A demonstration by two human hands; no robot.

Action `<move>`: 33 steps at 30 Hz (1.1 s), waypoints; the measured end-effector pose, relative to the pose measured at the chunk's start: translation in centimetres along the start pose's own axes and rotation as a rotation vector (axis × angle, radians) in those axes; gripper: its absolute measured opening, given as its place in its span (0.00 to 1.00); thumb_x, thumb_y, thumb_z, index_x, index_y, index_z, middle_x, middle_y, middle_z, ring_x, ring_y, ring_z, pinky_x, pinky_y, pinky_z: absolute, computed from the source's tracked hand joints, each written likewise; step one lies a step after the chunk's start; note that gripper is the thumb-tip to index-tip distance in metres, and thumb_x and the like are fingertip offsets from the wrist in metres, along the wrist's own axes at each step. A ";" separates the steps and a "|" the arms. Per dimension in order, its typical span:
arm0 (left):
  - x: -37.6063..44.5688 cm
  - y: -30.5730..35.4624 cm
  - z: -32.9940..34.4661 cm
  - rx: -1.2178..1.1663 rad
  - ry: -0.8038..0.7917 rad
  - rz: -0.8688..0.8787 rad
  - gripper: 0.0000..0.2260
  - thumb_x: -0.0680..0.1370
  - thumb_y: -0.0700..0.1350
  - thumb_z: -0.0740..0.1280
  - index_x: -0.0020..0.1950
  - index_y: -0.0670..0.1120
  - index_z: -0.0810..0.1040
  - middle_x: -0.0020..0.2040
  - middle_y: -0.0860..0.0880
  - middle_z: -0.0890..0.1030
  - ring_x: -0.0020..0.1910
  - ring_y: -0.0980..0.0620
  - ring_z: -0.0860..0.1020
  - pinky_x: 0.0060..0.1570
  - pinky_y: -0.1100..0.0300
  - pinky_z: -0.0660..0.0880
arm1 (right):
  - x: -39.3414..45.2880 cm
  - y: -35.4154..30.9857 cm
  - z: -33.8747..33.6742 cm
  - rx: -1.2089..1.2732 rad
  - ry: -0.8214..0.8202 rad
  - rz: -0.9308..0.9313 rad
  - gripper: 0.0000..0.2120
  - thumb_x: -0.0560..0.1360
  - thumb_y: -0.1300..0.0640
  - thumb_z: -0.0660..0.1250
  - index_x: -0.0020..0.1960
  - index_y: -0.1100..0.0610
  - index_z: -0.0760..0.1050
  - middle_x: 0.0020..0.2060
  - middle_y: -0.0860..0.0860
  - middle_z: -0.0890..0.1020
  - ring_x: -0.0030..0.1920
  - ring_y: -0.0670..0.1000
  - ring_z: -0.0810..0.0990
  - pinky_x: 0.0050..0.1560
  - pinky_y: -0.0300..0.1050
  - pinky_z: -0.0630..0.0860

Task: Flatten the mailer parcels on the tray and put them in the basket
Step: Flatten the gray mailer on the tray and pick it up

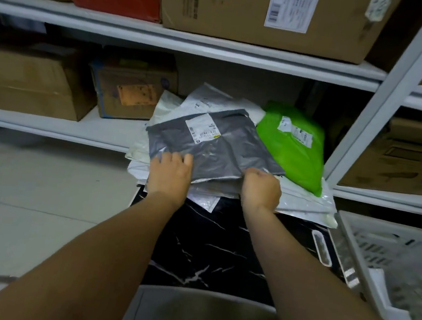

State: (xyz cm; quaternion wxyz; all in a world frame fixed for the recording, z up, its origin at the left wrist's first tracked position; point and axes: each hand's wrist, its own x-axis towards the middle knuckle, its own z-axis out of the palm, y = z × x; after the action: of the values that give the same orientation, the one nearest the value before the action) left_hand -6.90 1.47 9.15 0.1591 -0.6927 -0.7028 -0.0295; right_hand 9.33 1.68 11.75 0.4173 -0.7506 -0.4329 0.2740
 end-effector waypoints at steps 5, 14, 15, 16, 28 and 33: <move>-6.3 1.0 -1.4 0.059 -0.106 0.154 0.14 0.77 0.40 0.59 0.62 0.45 0.63 0.60 0.42 0.74 0.62 0.41 0.70 0.63 0.47 0.64 | -5.0 4.9 -2.6 -0.083 0.012 0.211 0.20 0.78 0.52 0.59 0.60 0.66 0.77 0.60 0.63 0.78 0.60 0.63 0.75 0.58 0.50 0.71; -16.5 2.2 0.0 0.064 -0.609 0.356 0.29 0.75 0.42 0.66 0.74 0.47 0.60 0.64 0.45 0.75 0.63 0.44 0.75 0.59 0.50 0.72 | -12.3 12.5 -4.5 -0.326 -0.150 0.376 0.24 0.77 0.50 0.61 0.67 0.63 0.71 0.64 0.60 0.76 0.62 0.61 0.75 0.56 0.47 0.71; -17.1 2.2 0.1 0.055 -0.655 0.364 0.26 0.74 0.41 0.66 0.71 0.47 0.64 0.64 0.45 0.75 0.62 0.44 0.75 0.59 0.50 0.73 | -12.9 13.1 -4.6 -0.359 -0.169 0.395 0.25 0.76 0.50 0.60 0.69 0.63 0.70 0.65 0.60 0.75 0.63 0.61 0.75 0.58 0.47 0.71; -17.5 2.2 0.2 0.047 -0.697 0.373 0.22 0.74 0.40 0.66 0.68 0.48 0.68 0.63 0.46 0.76 0.61 0.44 0.76 0.59 0.50 0.74 | -13.4 13.6 -4.6 -0.394 -0.183 0.409 0.26 0.76 0.50 0.60 0.70 0.62 0.68 0.66 0.59 0.74 0.63 0.60 0.75 0.59 0.48 0.71; -18.7 3.8 1.5 0.115 -0.886 0.453 0.17 0.75 0.38 0.64 0.64 0.45 0.74 0.60 0.44 0.77 0.57 0.42 0.77 0.59 0.47 0.74 | -14.2 17.3 -5.4 -0.570 -0.208 0.400 0.21 0.78 0.49 0.56 0.66 0.58 0.75 0.63 0.56 0.78 0.63 0.57 0.76 0.60 0.46 0.71; -16.6 3.8 1.1 0.171 -0.562 0.377 0.15 0.78 0.40 0.63 0.64 0.47 0.74 0.61 0.47 0.78 0.61 0.46 0.76 0.57 0.53 0.71 | -13.5 17.1 -4.5 -0.539 -0.181 0.476 0.19 0.79 0.53 0.57 0.66 0.59 0.73 0.67 0.57 0.74 0.66 0.57 0.73 0.62 0.49 0.71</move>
State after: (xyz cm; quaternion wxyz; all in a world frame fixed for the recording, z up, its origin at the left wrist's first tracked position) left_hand -3.58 -14.09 3.03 0.0197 -0.7757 -0.5786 0.2512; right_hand 13.59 -16.64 -0.04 0.0893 -0.8860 -0.3377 0.3049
